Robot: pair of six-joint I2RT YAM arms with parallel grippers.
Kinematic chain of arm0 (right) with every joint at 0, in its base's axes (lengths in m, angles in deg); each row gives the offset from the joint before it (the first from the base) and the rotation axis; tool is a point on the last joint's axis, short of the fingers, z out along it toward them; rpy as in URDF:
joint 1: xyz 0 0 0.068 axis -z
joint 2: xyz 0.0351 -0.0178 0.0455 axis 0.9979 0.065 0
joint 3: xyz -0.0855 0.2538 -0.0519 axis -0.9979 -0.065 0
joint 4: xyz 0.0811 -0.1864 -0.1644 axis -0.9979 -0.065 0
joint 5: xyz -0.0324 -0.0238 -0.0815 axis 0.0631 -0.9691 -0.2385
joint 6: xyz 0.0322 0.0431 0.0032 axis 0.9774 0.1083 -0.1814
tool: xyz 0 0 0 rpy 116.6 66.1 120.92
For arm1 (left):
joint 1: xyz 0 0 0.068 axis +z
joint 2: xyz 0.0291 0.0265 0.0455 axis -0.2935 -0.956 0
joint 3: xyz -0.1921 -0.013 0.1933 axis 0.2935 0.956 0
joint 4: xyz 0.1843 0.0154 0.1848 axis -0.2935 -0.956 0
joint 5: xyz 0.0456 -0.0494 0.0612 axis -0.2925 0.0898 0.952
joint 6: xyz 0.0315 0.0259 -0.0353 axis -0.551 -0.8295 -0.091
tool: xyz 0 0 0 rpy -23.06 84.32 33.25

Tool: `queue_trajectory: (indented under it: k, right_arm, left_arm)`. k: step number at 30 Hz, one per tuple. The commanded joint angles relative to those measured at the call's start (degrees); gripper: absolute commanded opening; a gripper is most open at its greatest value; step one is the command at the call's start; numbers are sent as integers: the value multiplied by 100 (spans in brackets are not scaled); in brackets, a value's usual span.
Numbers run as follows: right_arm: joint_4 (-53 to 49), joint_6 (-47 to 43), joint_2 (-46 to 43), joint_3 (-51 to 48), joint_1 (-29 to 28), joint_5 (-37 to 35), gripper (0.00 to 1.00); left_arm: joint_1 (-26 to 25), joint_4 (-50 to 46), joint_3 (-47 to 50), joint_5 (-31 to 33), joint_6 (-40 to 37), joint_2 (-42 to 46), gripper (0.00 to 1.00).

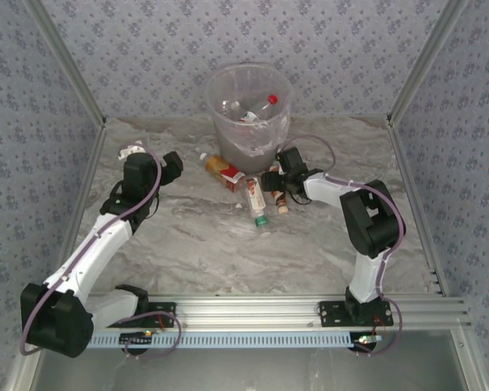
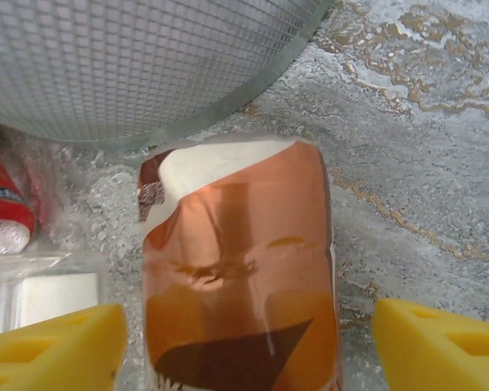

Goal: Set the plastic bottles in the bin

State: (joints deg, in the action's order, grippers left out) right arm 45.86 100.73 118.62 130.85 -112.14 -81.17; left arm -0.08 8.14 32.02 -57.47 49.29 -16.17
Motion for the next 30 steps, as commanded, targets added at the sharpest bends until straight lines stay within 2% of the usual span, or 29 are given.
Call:
queue_trajectory:
  k: [1, 7, 16, 20, 30]
  right_arm:
    - [37, -68, 146, 186, 33, -182, 75]
    - [-351, -134, 489, 609, -8, -431, 77]
    - [-791, 154, 793, 910, -129, -1318, 76]
    - [-818, 173, 794, 902, -116, -1376, 75]
    - [-694, 274, 546, 654, -103, -1650, 65]
  left_arm:
    - [36, 11, 79, -44, 105, 120, 99]
    - [45, 2, 77, -74, 100, 119, 100]
    - [45, -7, 77, -96, 113, 71, 99]
    - [45, -7, 77, -100, 103, 67, 99]
    - [45, 10, 68, -128, 122, 6, 99]
